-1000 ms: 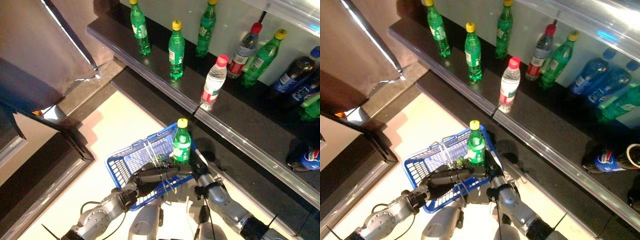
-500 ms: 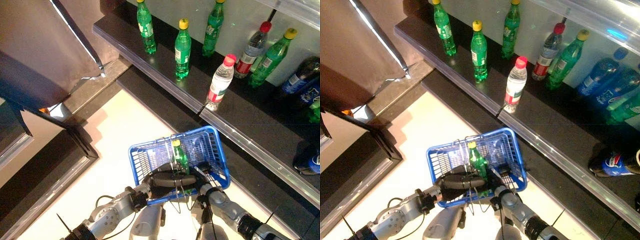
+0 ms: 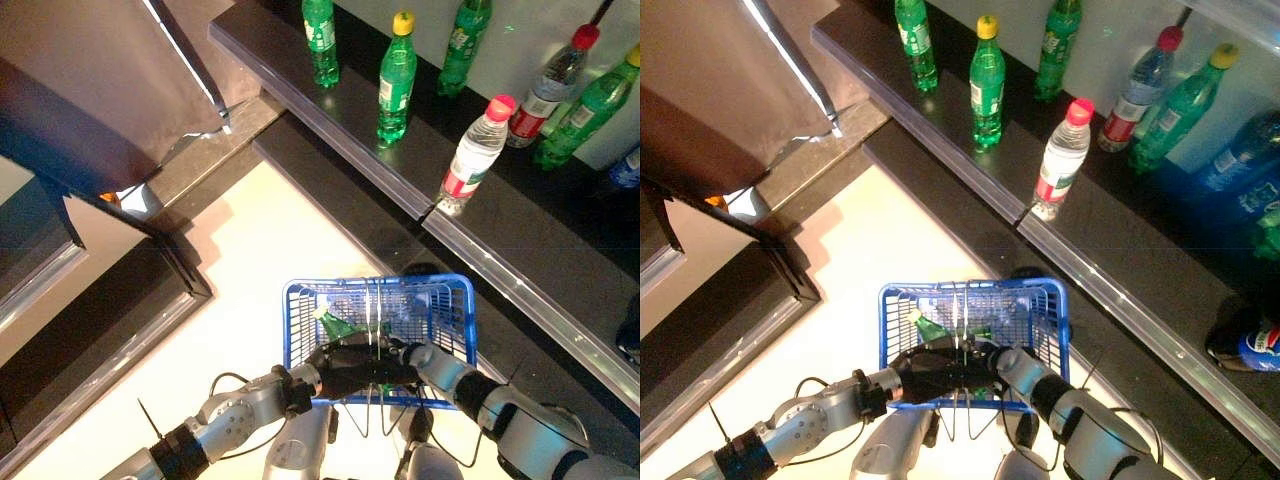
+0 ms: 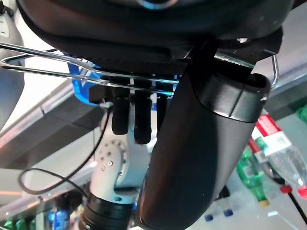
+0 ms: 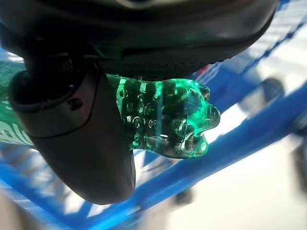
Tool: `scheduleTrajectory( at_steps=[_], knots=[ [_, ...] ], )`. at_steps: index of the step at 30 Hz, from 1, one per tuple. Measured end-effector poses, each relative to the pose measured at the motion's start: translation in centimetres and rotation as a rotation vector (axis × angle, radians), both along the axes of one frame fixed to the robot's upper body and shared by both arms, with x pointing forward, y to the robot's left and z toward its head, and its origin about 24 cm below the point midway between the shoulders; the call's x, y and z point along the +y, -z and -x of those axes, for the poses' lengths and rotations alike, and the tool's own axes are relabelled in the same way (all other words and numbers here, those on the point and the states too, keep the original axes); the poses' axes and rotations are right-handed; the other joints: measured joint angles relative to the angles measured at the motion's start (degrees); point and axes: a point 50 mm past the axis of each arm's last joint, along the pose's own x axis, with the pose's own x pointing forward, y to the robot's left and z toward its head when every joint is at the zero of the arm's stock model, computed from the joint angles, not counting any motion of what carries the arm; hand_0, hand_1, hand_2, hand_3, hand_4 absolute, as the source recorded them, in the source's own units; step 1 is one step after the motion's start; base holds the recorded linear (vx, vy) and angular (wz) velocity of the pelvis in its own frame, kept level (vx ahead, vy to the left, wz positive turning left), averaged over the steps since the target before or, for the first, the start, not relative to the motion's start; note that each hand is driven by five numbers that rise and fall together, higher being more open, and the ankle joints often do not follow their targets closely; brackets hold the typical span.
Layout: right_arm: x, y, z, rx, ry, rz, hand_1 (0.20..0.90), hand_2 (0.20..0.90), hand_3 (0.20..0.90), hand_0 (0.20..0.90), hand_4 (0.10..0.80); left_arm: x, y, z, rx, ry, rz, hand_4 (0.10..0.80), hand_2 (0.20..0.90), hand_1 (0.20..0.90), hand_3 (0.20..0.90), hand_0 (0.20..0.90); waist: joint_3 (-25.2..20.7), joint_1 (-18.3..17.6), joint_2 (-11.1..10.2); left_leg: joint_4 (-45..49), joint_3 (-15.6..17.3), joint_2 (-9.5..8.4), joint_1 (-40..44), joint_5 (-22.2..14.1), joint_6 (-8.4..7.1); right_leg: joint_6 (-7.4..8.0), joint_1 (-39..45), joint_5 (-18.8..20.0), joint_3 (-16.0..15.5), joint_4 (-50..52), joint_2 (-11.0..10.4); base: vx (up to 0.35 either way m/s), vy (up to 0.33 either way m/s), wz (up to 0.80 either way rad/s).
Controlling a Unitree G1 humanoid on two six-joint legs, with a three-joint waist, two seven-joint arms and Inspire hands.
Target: Pick up the drink and place into the basket.
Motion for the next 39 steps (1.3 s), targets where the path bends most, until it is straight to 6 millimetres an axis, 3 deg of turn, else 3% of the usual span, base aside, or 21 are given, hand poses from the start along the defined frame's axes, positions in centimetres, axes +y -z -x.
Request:
scheduleTrajectory(
  at_steps=[4,9,14,21,22,23,24,39],
  knots=[
    [-1.6,-1.2,-1.7,-0.069,-0.081,0.312,0.300,0.300,0.200,0.300,0.100,-0.8,0.2,-1.1,0.000,-0.005,-0.008,0.100,0.300,0.300,0.200,0.300,0.62,0.61,0.04,0.18,-0.40,-0.01,-0.72,0.14,0.03,-0.03,-1.68,-1.44,-0.17,2.70,-0.25,-0.025,-0.007,0.04],
    [-3.0,-3.5,-3.7,-0.111,-0.112,0.559,0.300,0.300,0.200,0.300,0.100,-1.6,0.1,-2.2,-0.010,-0.012,-0.014,0.100,0.300,0.300,0.200,0.300,2.01,0.90,0.01,0.81,-0.68,0.04,-1.58,0.15,0.04,-0.12,-3.19,-2.35,-0.14,5.00,-0.40,0.000,0.000,0.01],
    [-2.6,-4.1,-4.1,-0.133,-0.151,0.664,0.300,0.300,0.200,0.300,0.100,-2.0,0.4,-2.4,-0.018,-0.017,-0.024,0.100,0.300,0.300,0.200,0.300,2.07,1.29,-0.08,0.80,-0.75,-0.04,-1.60,0.15,0.04,-0.09,-3.24,-2.49,-0.22,5.22,-0.48,0.000,0.000,0.00],
    [-1.3,-3.7,-3.9,-0.134,-0.184,0.643,0.300,0.300,0.200,0.300,0.100,-2.2,0.2,-2.5,-0.015,-0.030,-0.002,0.100,0.300,0.300,0.200,0.300,2.08,1.28,-0.10,0.83,-0.83,-0.09,-1.84,0.19,0.09,-0.04,-3.55,-2.63,-0.26,5.63,-0.56,0.000,0.000,0.00],
    [-1.4,-3.8,-4.0,-0.139,-0.182,0.645,0.434,0.434,0.356,0.434,0.256,-2.2,0.2,-2.6,-0.018,-0.034,0.001,0.100,0.300,0.300,0.200,0.300,2.08,1.27,-0.10,0.83,-0.85,-0.09,-2.15,0.32,0.15,-0.06,-4.08,-2.81,-0.25,6.15,-0.61,0.000,0.000,0.00],
    [-1.4,-3.8,-4.0,-0.147,-0.180,0.647,0.724,0.724,0.694,0.724,0.594,-2.2,0.2,-2.6,-0.020,-0.036,0.003,0.100,0.300,0.300,0.200,0.300,2.08,1.23,-0.10,0.83,-0.90,-0.07,-2.38,0.42,0.21,-0.06,-4.33,-2.82,-0.30,6.24,-0.61,0.000,0.000,0.00],
    [-1.5,-3.9,-4.1,-0.154,-0.177,0.649,0.900,0.900,0.900,0.900,0.800,-2.3,0.1,-2.6,-0.021,-0.039,0.003,0.100,0.300,0.300,0.200,0.300,2.08,1.20,-0.10,0.84,-0.91,-0.08,-2.64,0.53,0.30,-0.06,-4.67,-2.82,-0.29,6.44,-0.64,0.000,0.000,0.00],
    [-1.2,-4.5,-4.8,-0.267,-0.099,0.525,0.900,0.900,0.900,0.900,0.800,-2.5,-0.1,-3.1,0.020,-0.087,-0.003,0.100,0.300,0.300,0.200,0.300,2.07,-0.21,-0.11,0.80,-0.96,0.01,-2.48,0.95,0.44,-0.01,-4.77,-2.82,-0.25,7.04,-0.65,0.000,0.000,0.00]
  ],
)
